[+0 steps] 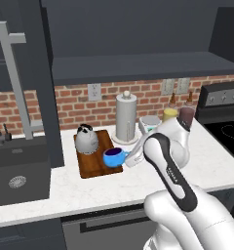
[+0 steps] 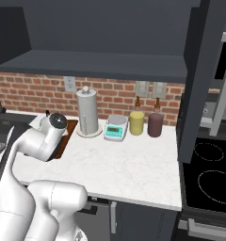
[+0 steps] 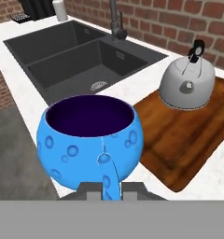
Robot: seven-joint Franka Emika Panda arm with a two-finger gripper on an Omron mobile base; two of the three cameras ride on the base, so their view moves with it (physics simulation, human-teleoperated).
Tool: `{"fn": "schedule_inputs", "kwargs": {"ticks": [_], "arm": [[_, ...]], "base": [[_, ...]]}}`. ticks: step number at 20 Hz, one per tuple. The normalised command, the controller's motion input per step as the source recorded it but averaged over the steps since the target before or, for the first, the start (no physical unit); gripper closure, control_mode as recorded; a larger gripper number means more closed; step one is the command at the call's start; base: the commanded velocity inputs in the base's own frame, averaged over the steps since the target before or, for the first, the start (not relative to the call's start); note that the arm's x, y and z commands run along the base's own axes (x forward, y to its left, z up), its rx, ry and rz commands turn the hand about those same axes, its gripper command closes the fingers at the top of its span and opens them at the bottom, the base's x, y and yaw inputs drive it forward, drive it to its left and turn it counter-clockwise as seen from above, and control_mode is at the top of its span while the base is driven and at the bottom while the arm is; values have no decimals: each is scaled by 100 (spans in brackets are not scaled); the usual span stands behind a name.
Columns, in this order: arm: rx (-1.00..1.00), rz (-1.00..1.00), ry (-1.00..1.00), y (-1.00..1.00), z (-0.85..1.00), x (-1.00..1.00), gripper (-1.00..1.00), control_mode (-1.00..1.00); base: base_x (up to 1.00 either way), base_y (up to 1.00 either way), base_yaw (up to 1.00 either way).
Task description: Pick the kettle from the counter and place it on the tray. Then pick the mug from the cabinet and place it on the tray. Then close the cabinet doors.
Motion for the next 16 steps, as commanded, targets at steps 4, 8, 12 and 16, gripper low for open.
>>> {"fn": "schedule_inputs", "kwargs": {"ticks": [4, 8, 12, 16], "arm": [[0, 0, 0, 2, -15, 46, 100, -100], [0, 0, 4, 1, -25, 34, 100, -100], [0, 0, 10, 5, -36, 31, 100, -100], [0, 0, 9, 5, -33, 33, 100, -100]], "base": [[0, 0, 0], [0, 0, 0], [0, 0, 0], [0, 0, 0]]}}
